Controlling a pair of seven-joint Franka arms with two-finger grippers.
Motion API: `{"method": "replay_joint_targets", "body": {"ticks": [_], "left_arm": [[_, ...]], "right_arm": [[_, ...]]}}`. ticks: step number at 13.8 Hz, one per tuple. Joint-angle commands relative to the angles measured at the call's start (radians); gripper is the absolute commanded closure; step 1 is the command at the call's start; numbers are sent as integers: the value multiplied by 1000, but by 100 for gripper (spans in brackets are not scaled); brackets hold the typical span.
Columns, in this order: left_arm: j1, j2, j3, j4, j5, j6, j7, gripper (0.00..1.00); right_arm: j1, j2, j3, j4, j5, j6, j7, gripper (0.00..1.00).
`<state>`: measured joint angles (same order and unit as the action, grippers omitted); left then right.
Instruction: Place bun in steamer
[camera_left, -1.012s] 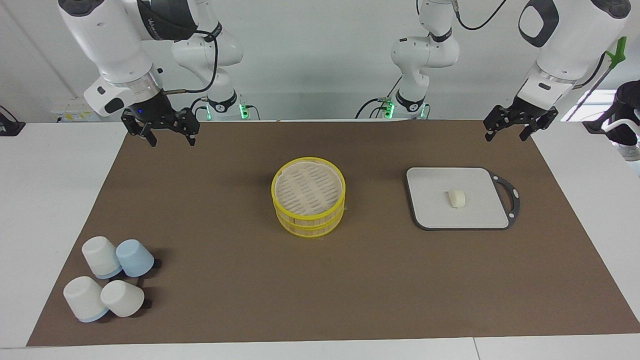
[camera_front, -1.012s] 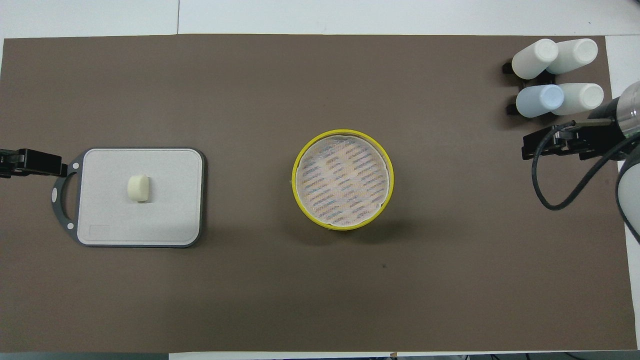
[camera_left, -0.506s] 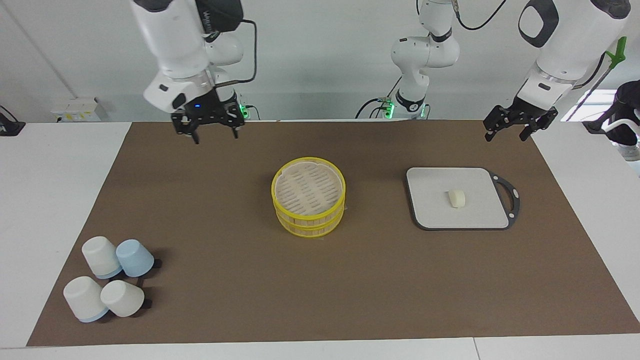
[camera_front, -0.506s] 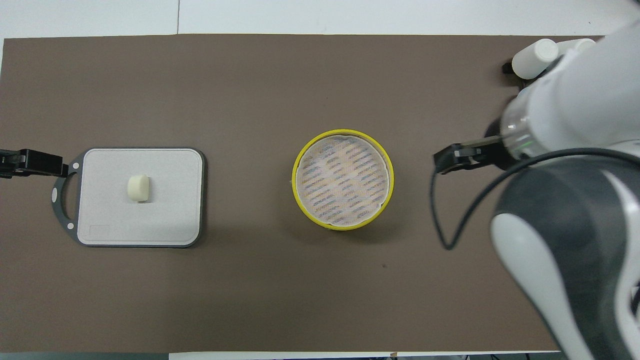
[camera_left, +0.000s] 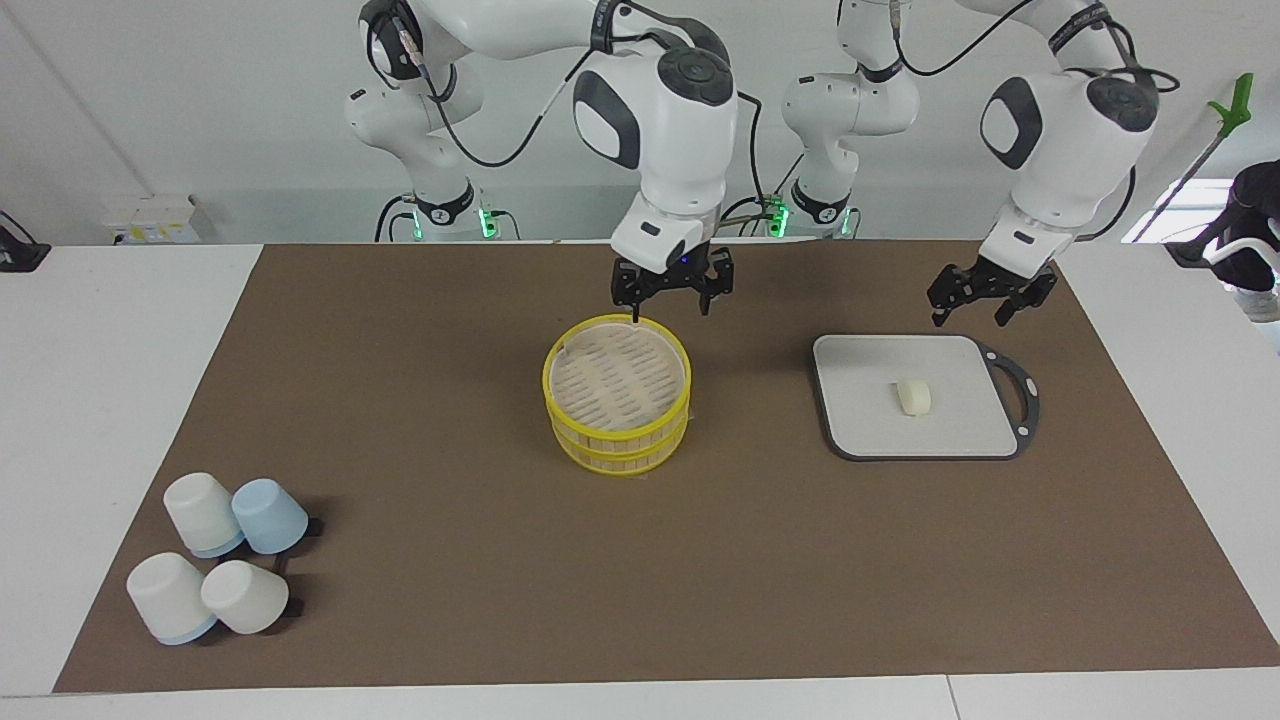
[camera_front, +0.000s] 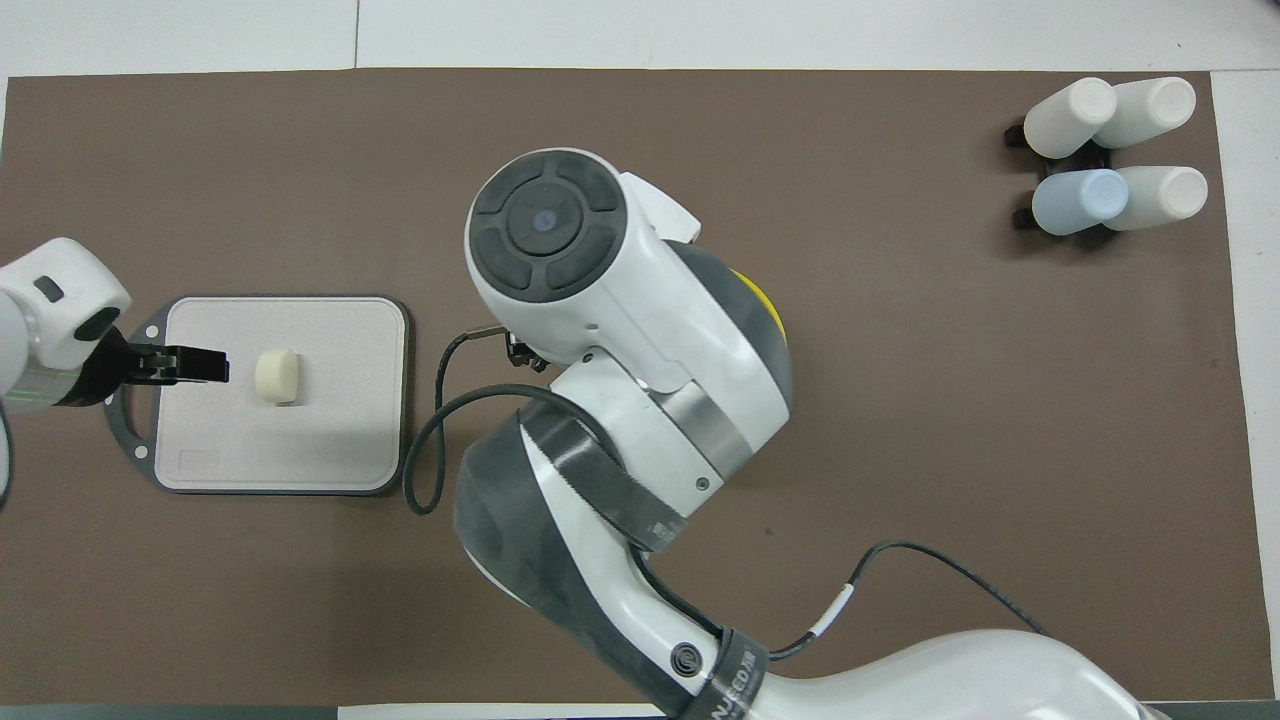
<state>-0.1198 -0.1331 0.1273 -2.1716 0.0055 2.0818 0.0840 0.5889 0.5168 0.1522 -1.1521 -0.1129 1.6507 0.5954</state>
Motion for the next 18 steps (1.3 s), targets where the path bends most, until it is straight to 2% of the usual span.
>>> {"method": "replay_joint_targets", "body": {"ticks": [1, 4, 6, 8, 9, 11, 14, 15, 18], "left_arm": [[-12, -2, 3, -180, 14, 215, -3, 0], [-26, 79, 3, -211, 14, 314, -10, 0], [-27, 127, 3, -214, 14, 378, -12, 0], [-27, 144, 2, -214, 14, 414, -12, 0], [-27, 151, 2, -214, 14, 420, -9, 0], [-27, 176, 2, -214, 14, 463, -6, 0], [-29, 194, 0, -206, 14, 480, -4, 5], [-30, 196, 0, -208, 14, 480, -1, 11], [-40, 198, 0, -203, 14, 477, -4, 56]], "right_arm": [[15, 29, 3, -56, -53, 102, 6, 0], [-17, -35, 6, -269, -31, 294, 0, 0], [-20, -46, 6, -311, 12, 345, 0, 0], [-15, -73, 6, -383, 15, 388, 0, 0], [-9, -89, 6, -417, 15, 406, 4, 5], [-9, -101, 6, -452, 15, 426, 3, 36], [-11, -112, 7, -488, 15, 471, 0, 63], [-11, -113, 7, -495, 15, 480, 0, 72], [-11, -113, 7, -497, 16, 488, 0, 98]]}}
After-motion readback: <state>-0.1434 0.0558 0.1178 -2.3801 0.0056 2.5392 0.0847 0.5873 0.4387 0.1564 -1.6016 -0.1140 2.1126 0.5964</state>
